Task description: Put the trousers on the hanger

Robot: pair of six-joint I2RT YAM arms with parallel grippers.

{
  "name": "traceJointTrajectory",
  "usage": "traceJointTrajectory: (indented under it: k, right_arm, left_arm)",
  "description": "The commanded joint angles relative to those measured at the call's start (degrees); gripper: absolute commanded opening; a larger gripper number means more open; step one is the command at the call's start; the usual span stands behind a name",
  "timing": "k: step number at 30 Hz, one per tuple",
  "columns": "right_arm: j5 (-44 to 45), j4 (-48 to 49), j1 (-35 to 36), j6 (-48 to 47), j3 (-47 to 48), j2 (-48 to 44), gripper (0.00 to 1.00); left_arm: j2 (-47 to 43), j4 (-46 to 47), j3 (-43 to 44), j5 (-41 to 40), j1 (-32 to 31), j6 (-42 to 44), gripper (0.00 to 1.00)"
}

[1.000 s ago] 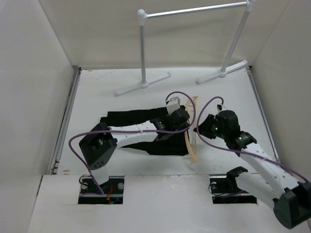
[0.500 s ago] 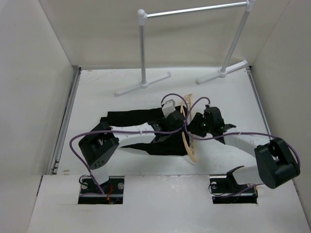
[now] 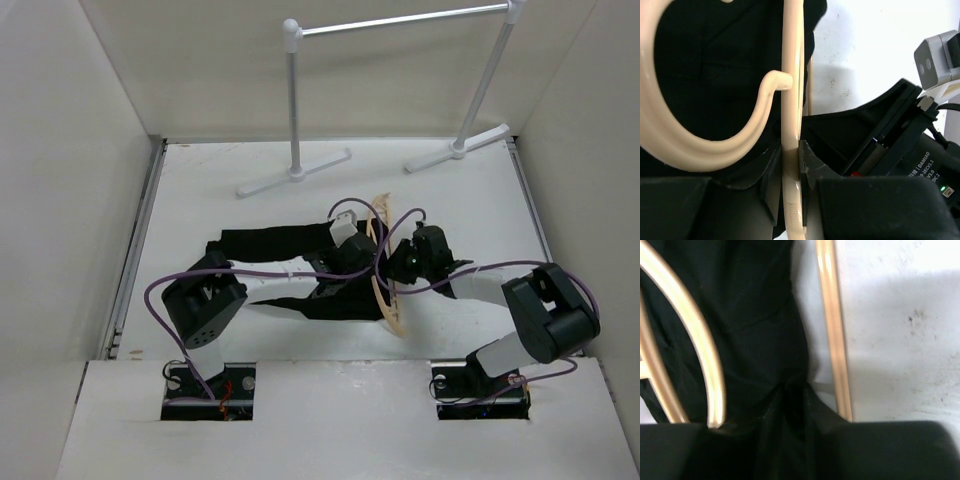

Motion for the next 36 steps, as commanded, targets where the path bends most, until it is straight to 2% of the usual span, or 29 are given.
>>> traceJointTrajectory:
  k: [1, 4, 15, 23, 28, 36]
  right_arm:
    - [-1.7, 3.6, 0.5, 2.4, -1.8, 0.1, 0.19]
    - [-1.8, 3.8, -0.1, 3.0, -2.5, -3.7, 0.13]
    - [-2.1, -5.4, -5.4, 3.1, 1.2, -17.1, 0.12]
    - [-2.7, -6.1, -10.1, 2.4, 0.4, -17.0, 0.11]
    - [-2.7, -4.8, -11.1, 2.3, -0.9, -14.9, 0.12]
    - [-2.2, -4.1, -11.3, 2.2, -1.8, -12.7, 0.13]
  left_arm:
    - [-2.0, 0.8, -1.6, -0.8, 0.0, 0.4, 0.01]
    - [-3.2, 0.5, -2.8, -1.3, 0.5, 0.9, 0.01]
    - [-12.0, -2.4, -11.7, -2.1, 4.4, 5.6, 0.01]
    - [-23.4, -10.3, -18.5, -3.1, 6.1, 8.6, 0.01]
    - [-29.5, -17.1, -19.3, -5.4, 6.9, 10.3, 0.01]
    - [-30.5, -20.5, -16.3, -11.1, 6.1, 13.2, 0.01]
